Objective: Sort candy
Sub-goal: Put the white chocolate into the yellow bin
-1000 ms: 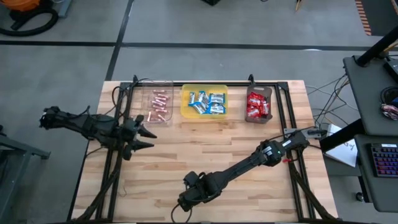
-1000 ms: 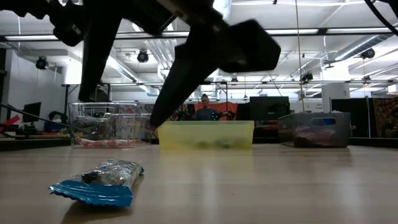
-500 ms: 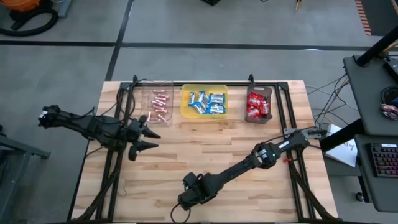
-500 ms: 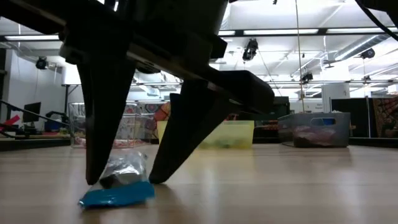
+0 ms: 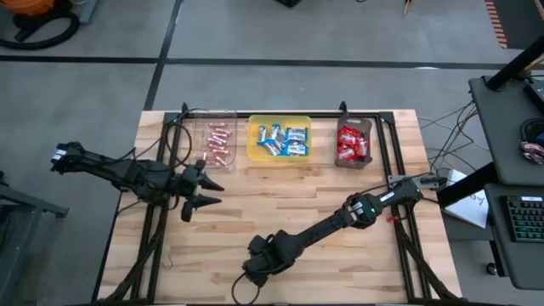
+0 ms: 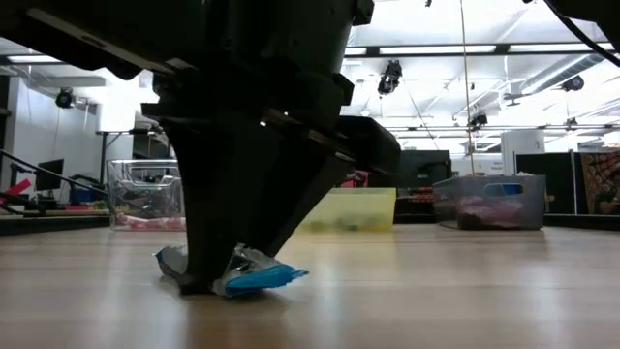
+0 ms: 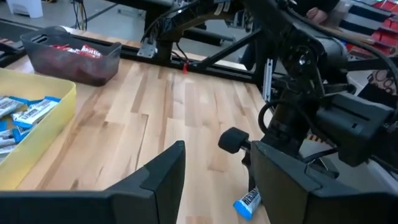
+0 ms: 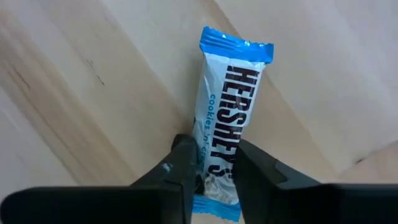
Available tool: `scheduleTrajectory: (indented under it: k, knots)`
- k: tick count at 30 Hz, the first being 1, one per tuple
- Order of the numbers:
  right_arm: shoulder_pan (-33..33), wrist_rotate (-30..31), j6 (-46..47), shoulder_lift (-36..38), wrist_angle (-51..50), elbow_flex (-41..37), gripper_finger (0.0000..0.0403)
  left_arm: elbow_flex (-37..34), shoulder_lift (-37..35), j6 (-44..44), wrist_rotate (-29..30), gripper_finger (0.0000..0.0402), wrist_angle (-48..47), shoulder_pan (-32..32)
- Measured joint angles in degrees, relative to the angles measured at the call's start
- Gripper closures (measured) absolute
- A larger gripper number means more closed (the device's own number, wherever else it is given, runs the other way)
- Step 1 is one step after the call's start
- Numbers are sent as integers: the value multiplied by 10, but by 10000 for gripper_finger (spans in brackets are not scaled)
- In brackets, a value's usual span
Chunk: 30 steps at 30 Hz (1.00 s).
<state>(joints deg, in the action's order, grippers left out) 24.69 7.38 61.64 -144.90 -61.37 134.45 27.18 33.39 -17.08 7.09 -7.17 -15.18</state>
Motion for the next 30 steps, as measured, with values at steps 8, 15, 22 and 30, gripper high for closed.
scheduleTrajectory:
  k: [8,15,22,30]
  knots:
    - [-5,26,-68,21,-8,2,348,0,14,0,0,235,4,0]
    - [-12,24,-161,72,-53,2,349,7,21,0,0,235,7,0]
    - [-69,37,-336,158,-125,2,349,30,24,19,5,235,12,0]
    - [-230,91,-696,221,-155,3,349,39,37,46,45,235,22,0]
